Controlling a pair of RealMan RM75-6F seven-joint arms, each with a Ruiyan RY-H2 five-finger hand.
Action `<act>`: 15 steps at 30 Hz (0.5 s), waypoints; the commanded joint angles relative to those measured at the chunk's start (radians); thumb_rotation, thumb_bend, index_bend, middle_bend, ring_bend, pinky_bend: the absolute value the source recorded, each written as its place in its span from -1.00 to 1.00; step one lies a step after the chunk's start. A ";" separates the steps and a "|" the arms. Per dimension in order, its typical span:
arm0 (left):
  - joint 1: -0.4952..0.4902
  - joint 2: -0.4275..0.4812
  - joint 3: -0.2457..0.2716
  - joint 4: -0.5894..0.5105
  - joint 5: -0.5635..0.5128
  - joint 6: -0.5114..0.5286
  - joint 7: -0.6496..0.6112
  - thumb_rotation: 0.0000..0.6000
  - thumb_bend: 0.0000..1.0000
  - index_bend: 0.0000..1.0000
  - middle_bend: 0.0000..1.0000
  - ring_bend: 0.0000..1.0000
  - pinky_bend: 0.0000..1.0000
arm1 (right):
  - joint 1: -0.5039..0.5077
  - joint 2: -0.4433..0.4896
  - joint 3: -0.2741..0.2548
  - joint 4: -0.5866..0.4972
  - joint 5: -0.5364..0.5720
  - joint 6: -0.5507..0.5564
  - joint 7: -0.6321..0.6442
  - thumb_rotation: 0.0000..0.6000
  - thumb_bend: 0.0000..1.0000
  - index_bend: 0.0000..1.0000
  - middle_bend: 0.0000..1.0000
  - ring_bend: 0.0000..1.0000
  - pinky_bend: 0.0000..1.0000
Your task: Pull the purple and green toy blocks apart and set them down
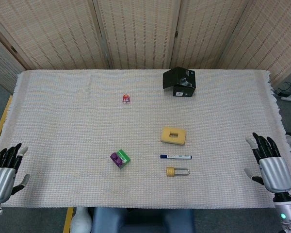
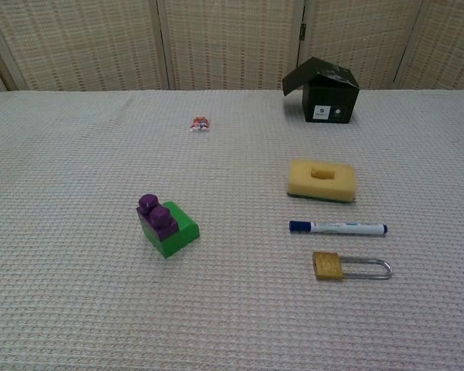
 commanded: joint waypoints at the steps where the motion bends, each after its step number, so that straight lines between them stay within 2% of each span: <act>1: -0.002 -0.004 0.002 0.001 0.001 -0.006 0.011 1.00 -0.19 -1.00 -1.00 -1.00 -1.00 | -0.001 0.001 -0.001 0.001 -0.002 0.002 0.004 1.00 -0.50 -1.00 -1.00 -1.00 -1.00; 5: -0.004 -0.007 0.011 0.005 0.009 -0.014 0.015 1.00 -0.19 -1.00 -1.00 -1.00 -1.00 | -0.005 0.007 -0.003 -0.003 -0.014 0.016 0.016 1.00 -0.50 -1.00 -1.00 -1.00 -1.00; 10: -0.012 -0.017 0.032 0.019 0.085 0.008 -0.024 1.00 -0.19 -0.99 -1.00 -1.00 -1.00 | -0.015 0.019 -0.017 -0.012 -0.039 0.035 0.033 1.00 -0.50 -1.00 -1.00 -1.00 -1.00; 13: -0.012 -0.032 0.031 0.033 0.099 0.020 -0.009 1.00 -0.19 -0.67 -1.00 -1.00 -1.00 | -0.019 0.021 -0.018 -0.013 -0.041 0.042 0.038 1.00 -0.50 -1.00 -1.00 -1.00 -1.00; 15: -0.019 -0.050 0.034 0.040 0.115 0.013 0.037 1.00 -0.19 -0.54 -1.00 -1.00 -1.00 | -0.023 0.022 -0.018 -0.012 -0.043 0.049 0.039 1.00 -0.50 -1.00 -1.00 -1.00 -1.00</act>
